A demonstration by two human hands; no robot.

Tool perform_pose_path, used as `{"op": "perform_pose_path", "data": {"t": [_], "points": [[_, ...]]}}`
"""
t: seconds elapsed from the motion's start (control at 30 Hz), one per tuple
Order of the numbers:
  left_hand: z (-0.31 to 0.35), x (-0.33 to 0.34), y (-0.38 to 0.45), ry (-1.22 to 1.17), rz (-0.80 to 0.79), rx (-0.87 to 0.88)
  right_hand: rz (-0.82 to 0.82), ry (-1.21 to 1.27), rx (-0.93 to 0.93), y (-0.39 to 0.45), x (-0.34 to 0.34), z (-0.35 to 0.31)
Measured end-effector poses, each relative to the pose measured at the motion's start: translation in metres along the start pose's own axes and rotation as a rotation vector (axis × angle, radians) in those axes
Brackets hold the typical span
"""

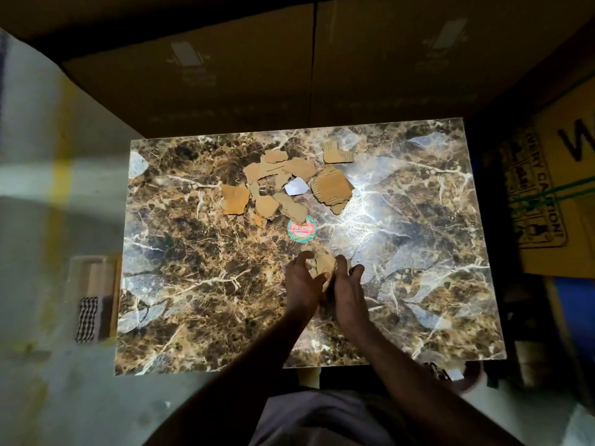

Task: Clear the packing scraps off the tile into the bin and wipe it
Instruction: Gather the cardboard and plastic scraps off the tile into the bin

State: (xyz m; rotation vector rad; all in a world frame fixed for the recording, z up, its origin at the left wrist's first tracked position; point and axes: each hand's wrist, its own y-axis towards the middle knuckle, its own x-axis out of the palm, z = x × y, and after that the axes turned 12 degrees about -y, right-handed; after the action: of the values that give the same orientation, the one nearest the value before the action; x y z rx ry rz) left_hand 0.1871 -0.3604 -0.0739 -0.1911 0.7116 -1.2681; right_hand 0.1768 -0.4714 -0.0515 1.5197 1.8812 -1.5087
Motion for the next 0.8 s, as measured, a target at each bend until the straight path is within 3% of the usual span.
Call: {"op": "perform_pose_path", "data": {"t": [0.13,0.37,0.67,0.8], "points": [[0.006,-0.005,0.010,0.011,-0.061,-0.061,0.021,-0.030,-0.086,0.001,0.005,0.003],[0.008,-0.007,0.014,0.039,-0.150,-0.086,0.007,-0.026,-0.030,0.006,0.002,0.004],[-0.006,-0.011,-0.003,0.068,-0.185,0.116,0.107,-0.044,-0.181,-0.005,0.006,0.012],[-0.013,-0.015,0.004,0.136,-0.286,0.147,0.138,0.039,-0.223,0.000,0.009,0.021]]}}
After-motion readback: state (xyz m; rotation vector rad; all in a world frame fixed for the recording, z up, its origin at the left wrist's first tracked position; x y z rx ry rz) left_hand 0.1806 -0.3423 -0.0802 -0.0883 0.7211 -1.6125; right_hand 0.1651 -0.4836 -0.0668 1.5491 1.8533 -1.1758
